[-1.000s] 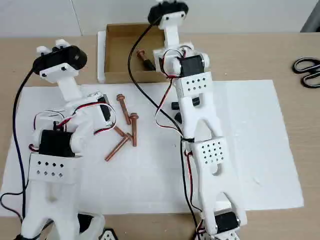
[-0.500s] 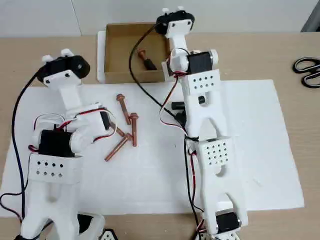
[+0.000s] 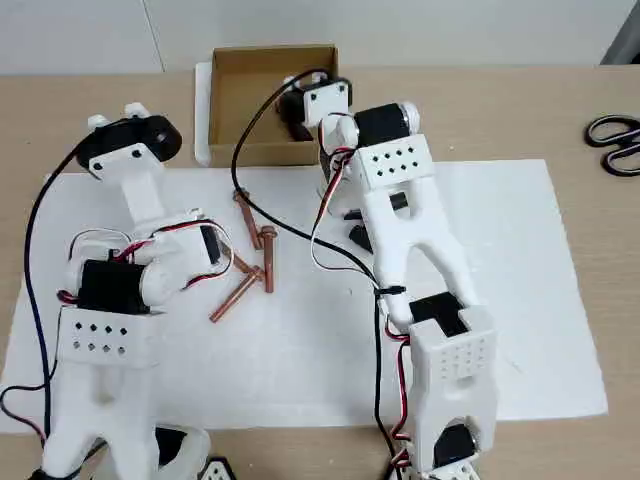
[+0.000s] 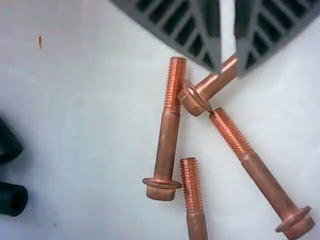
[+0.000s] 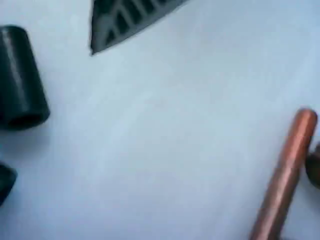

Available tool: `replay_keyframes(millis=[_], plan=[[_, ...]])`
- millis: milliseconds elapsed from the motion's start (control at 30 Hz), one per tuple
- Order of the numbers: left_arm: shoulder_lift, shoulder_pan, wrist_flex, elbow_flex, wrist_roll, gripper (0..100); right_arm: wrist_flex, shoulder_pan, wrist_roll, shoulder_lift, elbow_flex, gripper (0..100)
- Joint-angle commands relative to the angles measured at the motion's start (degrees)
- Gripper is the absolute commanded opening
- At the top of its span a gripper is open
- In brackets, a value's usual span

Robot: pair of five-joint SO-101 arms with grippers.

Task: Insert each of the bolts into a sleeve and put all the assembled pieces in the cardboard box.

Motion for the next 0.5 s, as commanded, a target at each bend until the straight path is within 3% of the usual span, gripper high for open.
replay_keyframes(millis=[0, 467], plan=[[-0.1, -0.2, 0.2, -2.2, 0.4, 1, -0.4, 0.0, 3.1, -3.6, 2.2, 15.8], [-0.1, -0.2, 0.1, 1.4, 0.4, 1, -2.2, 2.4, 12.7, 2.0, 3.7, 15.8]])
